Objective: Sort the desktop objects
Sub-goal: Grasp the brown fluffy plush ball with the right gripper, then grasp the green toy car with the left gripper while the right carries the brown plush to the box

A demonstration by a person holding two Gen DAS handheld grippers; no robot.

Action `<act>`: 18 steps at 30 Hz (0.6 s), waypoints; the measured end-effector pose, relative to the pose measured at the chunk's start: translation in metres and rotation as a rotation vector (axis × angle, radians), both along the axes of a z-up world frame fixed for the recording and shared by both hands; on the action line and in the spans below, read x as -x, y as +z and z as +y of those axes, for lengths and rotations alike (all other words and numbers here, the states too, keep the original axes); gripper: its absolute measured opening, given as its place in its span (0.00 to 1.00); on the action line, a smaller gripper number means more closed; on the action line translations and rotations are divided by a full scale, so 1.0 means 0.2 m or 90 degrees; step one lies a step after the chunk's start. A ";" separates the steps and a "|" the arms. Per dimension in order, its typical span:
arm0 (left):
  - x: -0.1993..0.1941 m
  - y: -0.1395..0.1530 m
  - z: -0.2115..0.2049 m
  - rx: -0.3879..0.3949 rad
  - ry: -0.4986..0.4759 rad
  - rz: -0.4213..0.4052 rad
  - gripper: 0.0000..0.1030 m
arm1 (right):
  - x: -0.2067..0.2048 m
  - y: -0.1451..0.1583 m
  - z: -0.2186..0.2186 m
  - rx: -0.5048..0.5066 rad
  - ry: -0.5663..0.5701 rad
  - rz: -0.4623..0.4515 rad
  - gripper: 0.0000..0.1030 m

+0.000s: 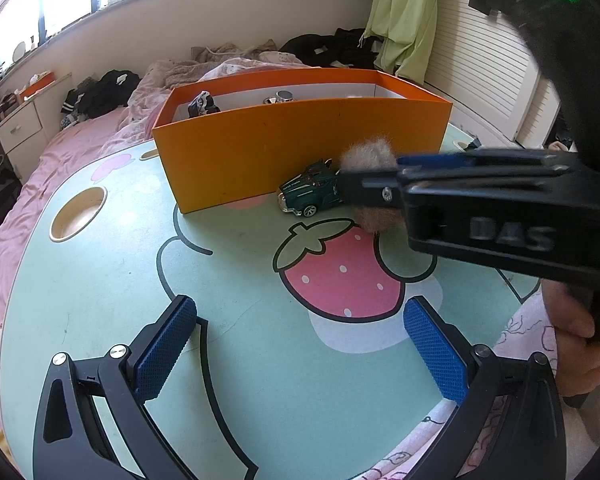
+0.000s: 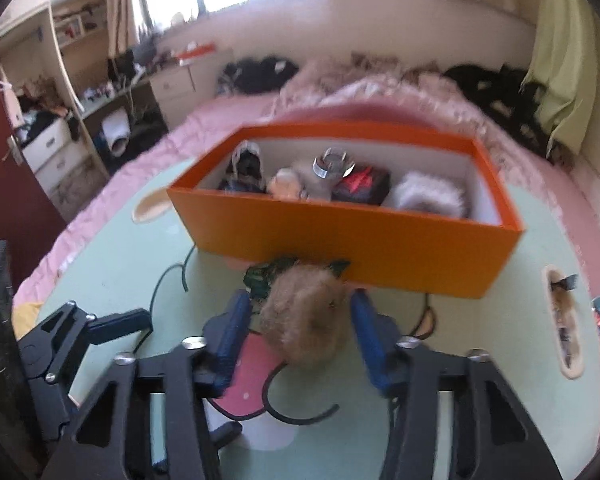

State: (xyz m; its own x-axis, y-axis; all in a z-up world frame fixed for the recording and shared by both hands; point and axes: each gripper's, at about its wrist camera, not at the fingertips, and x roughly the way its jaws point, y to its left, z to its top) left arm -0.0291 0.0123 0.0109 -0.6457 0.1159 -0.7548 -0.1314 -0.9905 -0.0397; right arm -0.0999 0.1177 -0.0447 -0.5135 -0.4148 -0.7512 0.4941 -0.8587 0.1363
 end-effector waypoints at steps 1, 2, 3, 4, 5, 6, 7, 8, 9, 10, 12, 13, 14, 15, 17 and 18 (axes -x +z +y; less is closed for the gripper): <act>0.00 0.00 0.00 0.000 0.000 0.000 1.00 | 0.00 0.00 0.02 0.007 -0.002 -0.004 0.29; 0.00 0.00 0.00 0.000 0.000 0.000 1.00 | -0.01 0.00 0.04 0.020 -0.002 -0.004 0.24; 0.00 0.00 0.00 0.000 0.000 0.000 1.00 | -0.02 0.00 0.06 0.030 -0.001 -0.003 0.24; 0.00 0.00 0.00 0.000 0.000 0.000 1.00 | -0.04 0.00 0.10 0.041 -0.002 0.002 0.24; 0.00 0.00 0.00 0.000 0.000 0.000 1.00 | -0.07 0.01 0.13 0.051 -0.006 0.012 0.24; 0.00 0.00 0.00 0.000 0.000 0.000 1.00 | -0.10 0.02 0.18 0.061 -0.011 0.023 0.24; 0.00 0.00 0.00 0.001 0.000 -0.001 1.00 | -0.13 0.02 0.20 0.069 -0.016 0.030 0.24; 0.00 0.00 0.00 0.001 0.001 -0.002 1.00 | -0.15 0.03 0.24 0.080 -0.023 0.038 0.24; 0.00 0.00 -0.01 0.002 0.004 -0.003 1.00 | -0.18 0.03 0.28 0.093 -0.033 0.046 0.24; 0.01 0.01 -0.01 0.003 0.008 -0.004 1.00 | -0.21 0.03 0.33 0.106 -0.045 0.054 0.24; 0.02 0.02 -0.01 -0.003 0.007 -0.004 1.00 | -0.25 0.04 0.42 0.130 -0.076 0.066 0.24; 0.05 0.04 -0.01 -0.009 0.012 -0.003 1.00 | -0.26 0.04 0.46 0.139 -0.093 0.070 0.24; 0.07 0.06 -0.02 -0.014 0.019 -0.002 1.00 | -0.27 0.04 0.52 0.149 -0.110 0.074 0.24; 0.09 0.08 -0.02 -0.018 0.026 -0.002 1.00 | -0.27 0.04 0.56 0.159 -0.122 0.076 0.24; 0.17 0.12 -0.01 -0.036 0.047 0.003 1.00 | -0.29 0.04 0.61 0.170 -0.134 0.077 0.24; 0.19 0.13 -0.01 -0.038 0.053 0.004 1.00 | -0.30 0.04 0.62 0.173 -0.136 0.077 0.24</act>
State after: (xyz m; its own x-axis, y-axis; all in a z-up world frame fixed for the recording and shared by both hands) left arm -0.0676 0.0113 0.0367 -0.6593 0.1064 -0.7443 -0.0492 -0.9939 -0.0985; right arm -0.0406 0.2418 -0.0367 -0.6886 -0.4646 -0.5568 0.3347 -0.8848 0.3243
